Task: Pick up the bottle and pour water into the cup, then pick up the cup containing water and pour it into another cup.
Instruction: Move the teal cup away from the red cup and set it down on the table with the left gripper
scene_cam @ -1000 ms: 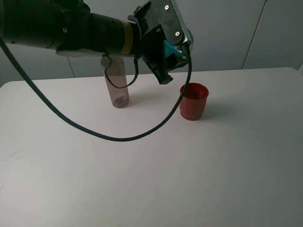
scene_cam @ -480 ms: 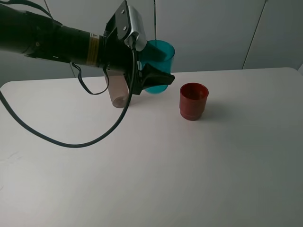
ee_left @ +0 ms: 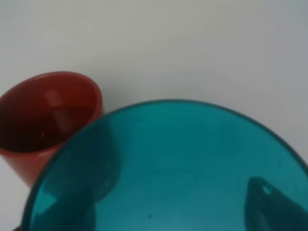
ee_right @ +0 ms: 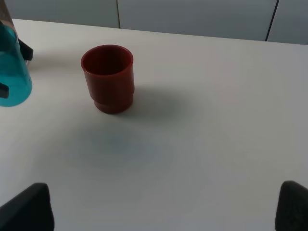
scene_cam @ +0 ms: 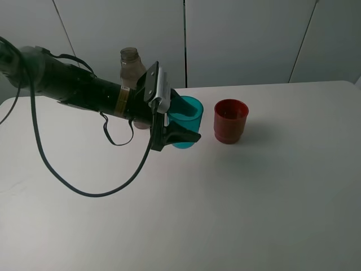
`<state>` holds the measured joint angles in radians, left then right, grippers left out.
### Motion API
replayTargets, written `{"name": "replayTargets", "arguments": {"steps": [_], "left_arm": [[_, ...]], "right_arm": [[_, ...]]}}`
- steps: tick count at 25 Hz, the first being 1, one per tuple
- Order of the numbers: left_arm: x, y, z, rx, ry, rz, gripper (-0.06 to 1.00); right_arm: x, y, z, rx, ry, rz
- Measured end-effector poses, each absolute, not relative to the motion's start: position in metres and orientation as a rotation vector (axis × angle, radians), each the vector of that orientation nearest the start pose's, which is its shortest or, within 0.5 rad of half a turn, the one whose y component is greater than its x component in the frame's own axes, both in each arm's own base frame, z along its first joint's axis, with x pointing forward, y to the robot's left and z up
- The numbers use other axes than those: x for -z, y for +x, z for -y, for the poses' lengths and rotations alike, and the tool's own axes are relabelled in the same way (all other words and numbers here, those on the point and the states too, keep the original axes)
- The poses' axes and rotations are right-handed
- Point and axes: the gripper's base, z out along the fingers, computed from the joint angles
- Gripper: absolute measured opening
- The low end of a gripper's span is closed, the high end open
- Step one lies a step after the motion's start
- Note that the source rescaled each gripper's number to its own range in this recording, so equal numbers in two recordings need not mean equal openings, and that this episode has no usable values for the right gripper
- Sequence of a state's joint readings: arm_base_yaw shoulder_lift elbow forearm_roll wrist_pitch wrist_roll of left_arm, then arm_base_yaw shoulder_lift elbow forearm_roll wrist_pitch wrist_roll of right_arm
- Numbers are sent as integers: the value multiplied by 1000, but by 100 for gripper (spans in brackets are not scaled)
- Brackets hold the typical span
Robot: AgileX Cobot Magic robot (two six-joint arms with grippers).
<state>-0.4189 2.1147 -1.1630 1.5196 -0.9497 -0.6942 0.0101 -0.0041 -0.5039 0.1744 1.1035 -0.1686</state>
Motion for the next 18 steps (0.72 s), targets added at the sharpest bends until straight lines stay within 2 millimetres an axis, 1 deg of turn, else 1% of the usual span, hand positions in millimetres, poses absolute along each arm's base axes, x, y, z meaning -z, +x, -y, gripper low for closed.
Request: {"name": "replayTargets", "arguments": {"steps": [2, 7, 10, 14, 18], "left_arm": [[-120, 335, 231, 911, 1546, -1444, 14], [-107, 347, 239, 964, 1539, -1398, 14], [-100, 349, 241, 1013, 1546, -1372, 14], [-91, 350, 236, 1061, 1553, -1361, 14], [-88, 355, 227, 1028, 1571, -1380, 14]], "right_arm": [[-276, -9, -14, -112, -198, -2059], [-276, -9, -14, -112, -198, -2059], [-276, -9, -14, -112, -198, -2059], [-276, -9, -14, -112, -198, -2059], [-276, -9, -14, -112, -198, -2059]]}}
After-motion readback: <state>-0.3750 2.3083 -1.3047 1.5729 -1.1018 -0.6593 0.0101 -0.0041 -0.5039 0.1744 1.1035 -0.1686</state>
